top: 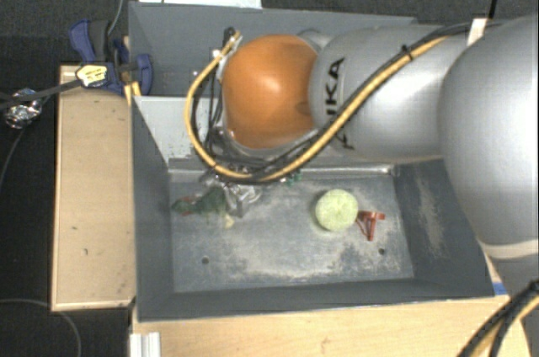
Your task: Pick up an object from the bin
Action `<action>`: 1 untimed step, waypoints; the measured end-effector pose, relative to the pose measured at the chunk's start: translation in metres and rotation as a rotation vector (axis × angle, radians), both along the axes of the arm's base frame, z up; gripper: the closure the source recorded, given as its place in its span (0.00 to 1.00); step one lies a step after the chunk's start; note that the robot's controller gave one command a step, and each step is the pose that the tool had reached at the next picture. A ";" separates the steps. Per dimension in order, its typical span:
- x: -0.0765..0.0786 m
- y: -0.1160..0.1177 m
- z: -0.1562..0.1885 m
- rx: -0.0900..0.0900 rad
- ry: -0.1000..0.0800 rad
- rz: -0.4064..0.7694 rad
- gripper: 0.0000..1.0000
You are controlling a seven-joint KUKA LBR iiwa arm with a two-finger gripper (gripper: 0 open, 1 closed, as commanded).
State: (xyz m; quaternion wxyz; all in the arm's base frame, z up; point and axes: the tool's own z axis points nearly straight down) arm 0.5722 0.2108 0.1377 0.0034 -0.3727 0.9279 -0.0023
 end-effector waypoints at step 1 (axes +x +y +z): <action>0.019 0.017 -0.069 -0.028 0.026 0.024 1.00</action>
Offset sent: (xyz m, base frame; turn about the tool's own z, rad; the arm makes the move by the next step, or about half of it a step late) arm 0.0000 0.0000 0.0000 0.0000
